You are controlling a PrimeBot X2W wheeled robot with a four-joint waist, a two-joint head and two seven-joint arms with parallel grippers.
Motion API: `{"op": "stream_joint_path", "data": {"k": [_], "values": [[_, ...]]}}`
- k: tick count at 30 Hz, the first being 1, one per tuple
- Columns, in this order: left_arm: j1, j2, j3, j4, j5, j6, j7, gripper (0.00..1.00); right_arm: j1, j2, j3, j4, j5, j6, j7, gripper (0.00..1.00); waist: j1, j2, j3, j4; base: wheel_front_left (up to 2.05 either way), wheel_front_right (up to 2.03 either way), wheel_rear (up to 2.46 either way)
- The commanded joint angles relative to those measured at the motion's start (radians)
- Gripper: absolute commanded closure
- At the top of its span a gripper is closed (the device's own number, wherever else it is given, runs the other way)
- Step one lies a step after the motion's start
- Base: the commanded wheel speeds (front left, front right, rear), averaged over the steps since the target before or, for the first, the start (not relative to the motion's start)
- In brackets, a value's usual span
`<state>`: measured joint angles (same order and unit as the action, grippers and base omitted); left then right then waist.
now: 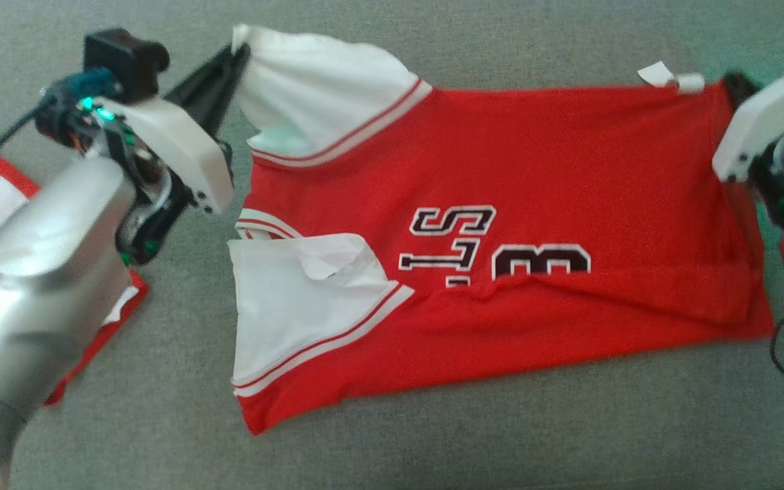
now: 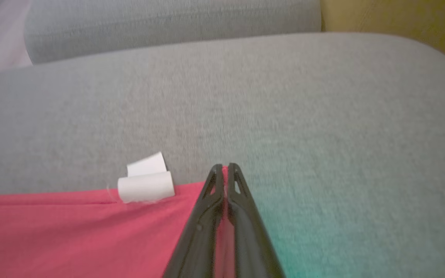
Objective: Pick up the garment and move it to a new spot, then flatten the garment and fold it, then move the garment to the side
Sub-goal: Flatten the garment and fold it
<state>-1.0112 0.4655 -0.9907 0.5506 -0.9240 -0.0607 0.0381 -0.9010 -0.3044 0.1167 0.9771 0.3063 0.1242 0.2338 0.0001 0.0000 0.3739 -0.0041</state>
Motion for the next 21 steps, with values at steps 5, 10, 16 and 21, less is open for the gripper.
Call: {"op": "stream_joint_path", "data": {"k": [5, 10, 16, 21], "values": [[-0.130, 0.047, 0.059, 0.052, 0.040, 0.010, -0.035, 1.00, -0.082, 0.024, -0.010, -0.043, 0.048, 0.007, -0.068, 1.00, -0.0001, 0.0000, 0.026, -0.013, 0.00, 0.00, 0.00], [-0.205, 0.023, 0.079, 0.127, 0.052, 0.003, -0.084, 1.00, -0.113, 0.027, -0.001, -0.056, 0.088, 0.007, -0.125, 1.00, -0.0001, 0.0000, 0.045, -0.016, 0.00, 0.00, 0.00], [-0.232, -0.006, 0.057, 0.195, 0.074, -0.027, -0.124, 1.00, -0.096, 0.020, 0.030, -0.072, 0.179, 0.007, -0.160, 1.00, -0.0001, 0.0000, 0.037, -0.002, 0.00, 0.00, 0.00], [-0.196, -0.005, 0.008, 0.192, 0.077, -0.054, -0.113, 1.00, -0.045, -0.024, 0.058, -0.072, 0.235, 0.007, -0.173, 1.00, -0.0001, 0.0000, 0.001, 0.023, 0.00, 0.00, 0.00]]}}
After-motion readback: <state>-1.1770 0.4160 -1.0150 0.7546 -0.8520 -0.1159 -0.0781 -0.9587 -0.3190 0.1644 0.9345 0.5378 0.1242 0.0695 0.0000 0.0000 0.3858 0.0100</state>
